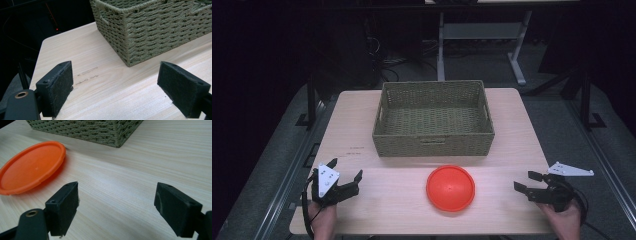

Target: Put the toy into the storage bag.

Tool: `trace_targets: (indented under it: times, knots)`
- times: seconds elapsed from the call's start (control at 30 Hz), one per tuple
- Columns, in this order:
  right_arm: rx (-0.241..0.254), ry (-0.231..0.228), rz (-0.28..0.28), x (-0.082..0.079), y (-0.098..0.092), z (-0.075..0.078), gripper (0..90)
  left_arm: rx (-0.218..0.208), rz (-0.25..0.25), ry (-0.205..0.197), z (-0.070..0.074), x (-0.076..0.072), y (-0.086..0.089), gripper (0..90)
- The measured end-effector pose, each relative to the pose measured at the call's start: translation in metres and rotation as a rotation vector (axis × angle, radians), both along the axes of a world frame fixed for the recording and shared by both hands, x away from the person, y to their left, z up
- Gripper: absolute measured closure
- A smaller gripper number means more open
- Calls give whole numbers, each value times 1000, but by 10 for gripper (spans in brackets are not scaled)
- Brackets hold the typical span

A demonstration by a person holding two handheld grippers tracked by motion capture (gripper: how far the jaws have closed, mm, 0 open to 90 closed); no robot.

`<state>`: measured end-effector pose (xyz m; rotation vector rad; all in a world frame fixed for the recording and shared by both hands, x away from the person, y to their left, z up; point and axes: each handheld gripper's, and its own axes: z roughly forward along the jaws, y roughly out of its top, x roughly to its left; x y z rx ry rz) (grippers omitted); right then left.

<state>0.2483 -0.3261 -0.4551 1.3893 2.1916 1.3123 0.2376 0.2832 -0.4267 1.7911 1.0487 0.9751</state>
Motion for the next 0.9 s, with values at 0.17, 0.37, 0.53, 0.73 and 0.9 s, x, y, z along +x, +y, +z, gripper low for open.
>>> trace_targets:
  times: [0.17, 0.37, 0.53, 0.73, 0.9]
  knots:
    - [-4, -4, 15, -1, 5, 1, 184, 4, 1, -2, 1, -1, 1, 127]
    - [19, 0, 40, -1, 14, 4, 174, 8, 1, -5, 1, -2, 0, 127]
    - [2, 0, 81, -1, 24, 8, 196, 6, -2, -3, 0, -2, 0, 127]
    - [-11, -7, 134, -1, 38, 14, 201, 15, 2, -7, 0, -3, 0, 127]
    - [-13, -11, 181, -4, 48, 18, 214, 11, 5, -14, 0, -3, 1, 127]
